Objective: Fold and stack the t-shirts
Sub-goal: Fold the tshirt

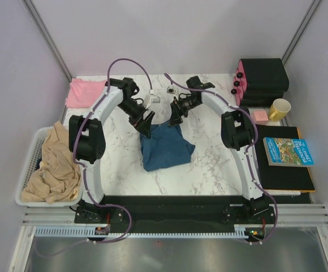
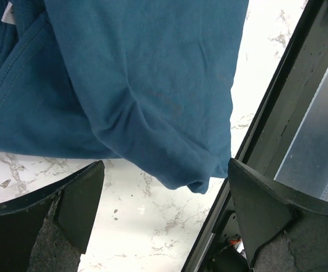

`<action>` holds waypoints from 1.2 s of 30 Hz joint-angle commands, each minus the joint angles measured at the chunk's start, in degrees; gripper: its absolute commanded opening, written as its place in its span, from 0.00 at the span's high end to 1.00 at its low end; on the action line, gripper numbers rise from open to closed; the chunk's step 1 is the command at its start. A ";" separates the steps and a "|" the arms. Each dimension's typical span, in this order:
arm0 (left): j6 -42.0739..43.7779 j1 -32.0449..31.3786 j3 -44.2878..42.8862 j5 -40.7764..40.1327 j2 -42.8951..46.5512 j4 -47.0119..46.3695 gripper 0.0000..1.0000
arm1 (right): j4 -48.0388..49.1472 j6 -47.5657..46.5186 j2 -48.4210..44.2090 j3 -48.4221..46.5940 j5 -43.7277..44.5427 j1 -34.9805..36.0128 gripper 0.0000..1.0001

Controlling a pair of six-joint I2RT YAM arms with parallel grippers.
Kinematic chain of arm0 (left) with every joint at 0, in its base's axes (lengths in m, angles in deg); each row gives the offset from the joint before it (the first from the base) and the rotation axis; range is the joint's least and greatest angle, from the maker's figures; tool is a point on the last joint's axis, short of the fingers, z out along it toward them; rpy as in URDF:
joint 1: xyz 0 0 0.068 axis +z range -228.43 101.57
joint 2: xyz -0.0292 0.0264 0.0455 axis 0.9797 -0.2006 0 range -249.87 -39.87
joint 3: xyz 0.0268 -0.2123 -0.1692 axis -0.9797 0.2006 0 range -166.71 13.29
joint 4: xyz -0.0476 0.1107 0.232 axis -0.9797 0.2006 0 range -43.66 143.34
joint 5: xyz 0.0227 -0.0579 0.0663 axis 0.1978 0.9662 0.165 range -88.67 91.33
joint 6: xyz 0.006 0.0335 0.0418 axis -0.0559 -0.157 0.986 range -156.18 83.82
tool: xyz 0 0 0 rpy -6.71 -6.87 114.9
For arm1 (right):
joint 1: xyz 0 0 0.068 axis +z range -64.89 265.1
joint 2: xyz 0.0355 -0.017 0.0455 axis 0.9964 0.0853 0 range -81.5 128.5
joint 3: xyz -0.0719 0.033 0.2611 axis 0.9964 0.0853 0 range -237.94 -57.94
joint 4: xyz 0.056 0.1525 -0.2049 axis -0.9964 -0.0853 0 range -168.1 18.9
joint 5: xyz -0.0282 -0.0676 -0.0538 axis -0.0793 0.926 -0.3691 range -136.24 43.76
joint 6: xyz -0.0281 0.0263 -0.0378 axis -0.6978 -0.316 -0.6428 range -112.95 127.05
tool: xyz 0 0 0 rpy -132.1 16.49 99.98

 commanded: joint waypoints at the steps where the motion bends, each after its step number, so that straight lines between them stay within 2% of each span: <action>1: -2.37 -1.41 0.47 -1.50 0.37 11.51 0.03 | 0.75 -3.42 -2.79 2.00 -1.83 -0.19 0.11; 4: -2.20 -1.85 1.43 -2.21 0.46 11.51 0.05 | 0.66 -3.42 -2.52 1.75 -2.19 -0.19 0.12; 8: -1.93 -1.94 2.40 -3.26 0.29 11.43 0.18 | 0.75 -3.16 -1.74 0.60 -2.45 -0.01 0.14; 13: -1.76 -2.11 2.84 -5.19 0.46 11.51 0.29 | 0.75 -2.63 -1.29 -0.72 -2.98 0.17 0.15; 16: -1.76 -2.11 2.93 -5.81 0.55 11.51 0.39 | 0.66 -2.80 -1.38 -0.81 -2.98 0.52 0.18; 17: -1.76 -2.11 3.10 -6.07 0.55 11.51 0.47 | 0.75 -2.72 -1.21 -0.98 -2.98 0.60 0.19; 18: -1.67 -2.11 3.28 -6.25 0.55 11.43 0.51 | 0.75 -2.54 -1.21 -0.98 -2.80 0.78 0.21; 21: -1.14 -2.03 4.07 -7.04 0.64 11.51 0.67 | 0.75 -2.45 -1.12 -1.07 -2.72 1.04 0.32; 22: -1.14 -2.11 4.33 -7.39 0.64 11.51 0.69 | 0.66 -2.36 -1.20 -1.07 -2.54 1.05 0.42; 25: -0.88 -2.11 4.77 -7.57 0.55 11.43 0.73 | 0.66 -2.36 -1.38 -1.07 -2.10 1.13 0.51; 26: -0.79 -2.11 4.69 -7.57 0.55 11.51 0.77 | 0.84 -2.36 -1.38 -1.07 -1.84 1.22 0.58; 27: -0.79 -2.11 4.77 -7.40 0.46 11.51 0.78 | 0.75 -2.28 -1.38 -1.16 -1.58 1.31 0.72; 28: -0.88 -2.11 4.51 -7.13 0.29 11.43 0.81 | 0.84 -2.28 -1.47 -1.24 -1.40 1.22 0.78; 30: -0.88 -2.12 4.34 -6.78 0.11 11.43 0.93 | 0.84 -2.28 -1.64 -1.33 -0.61 1.40 0.83; 32: -0.97 -2.20 4.34 -6.43 0.11 11.51 0.98 | 0.93 -2.36 -2.00 -1.42 0.70 1.48 0.83; 34: -0.79 -2.20 4.25 -6.43 0.02 11.51 0.98 | 1.10 -2.71 -2.52 -1.33 1.85 1.57 0.67; 36: -0.88 -2.20 4.16 -6.43 -0.15 11.51 0.98 | 1.28 -3.15 -2.87 -1.42 2.73 1.66 0.45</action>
